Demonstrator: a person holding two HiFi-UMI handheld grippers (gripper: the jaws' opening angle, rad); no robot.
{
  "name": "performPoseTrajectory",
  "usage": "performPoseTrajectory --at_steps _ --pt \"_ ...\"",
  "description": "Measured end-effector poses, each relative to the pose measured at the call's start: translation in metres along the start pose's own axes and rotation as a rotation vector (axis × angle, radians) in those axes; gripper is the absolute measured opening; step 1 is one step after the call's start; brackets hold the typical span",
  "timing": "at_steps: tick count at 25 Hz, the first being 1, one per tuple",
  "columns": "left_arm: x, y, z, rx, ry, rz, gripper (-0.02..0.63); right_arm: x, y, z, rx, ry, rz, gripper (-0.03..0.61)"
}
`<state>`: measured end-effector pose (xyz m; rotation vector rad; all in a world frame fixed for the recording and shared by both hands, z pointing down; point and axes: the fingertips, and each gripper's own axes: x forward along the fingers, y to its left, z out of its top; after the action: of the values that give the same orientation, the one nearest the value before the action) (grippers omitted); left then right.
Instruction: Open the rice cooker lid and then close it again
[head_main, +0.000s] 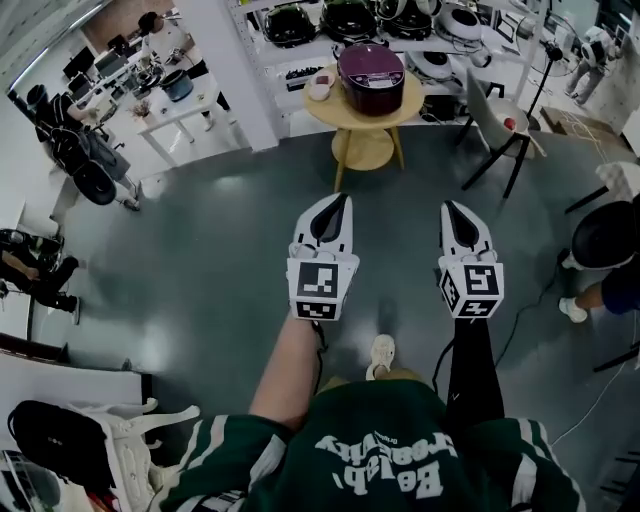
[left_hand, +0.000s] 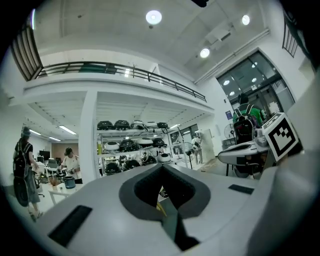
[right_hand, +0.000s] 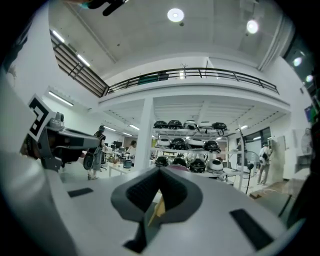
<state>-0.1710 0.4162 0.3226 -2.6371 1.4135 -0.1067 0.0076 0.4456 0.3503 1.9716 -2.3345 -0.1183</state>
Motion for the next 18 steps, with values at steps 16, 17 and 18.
performPoseTrajectory --at_steps 16,17,18 --pt "0.145 0.03 -0.007 0.016 0.019 0.043 0.0 0.137 -0.073 -0.012 0.017 -0.003 0.077 0.003" --pt "0.153 0.033 -0.008 0.015 0.022 0.041 0.0 0.145 -0.076 -0.013 0.02 -0.001 0.077 0.003" --pt "0.16 0.037 -0.01 0.015 0.023 0.04 0.0 0.153 -0.078 -0.015 0.022 0.0 0.077 0.003"
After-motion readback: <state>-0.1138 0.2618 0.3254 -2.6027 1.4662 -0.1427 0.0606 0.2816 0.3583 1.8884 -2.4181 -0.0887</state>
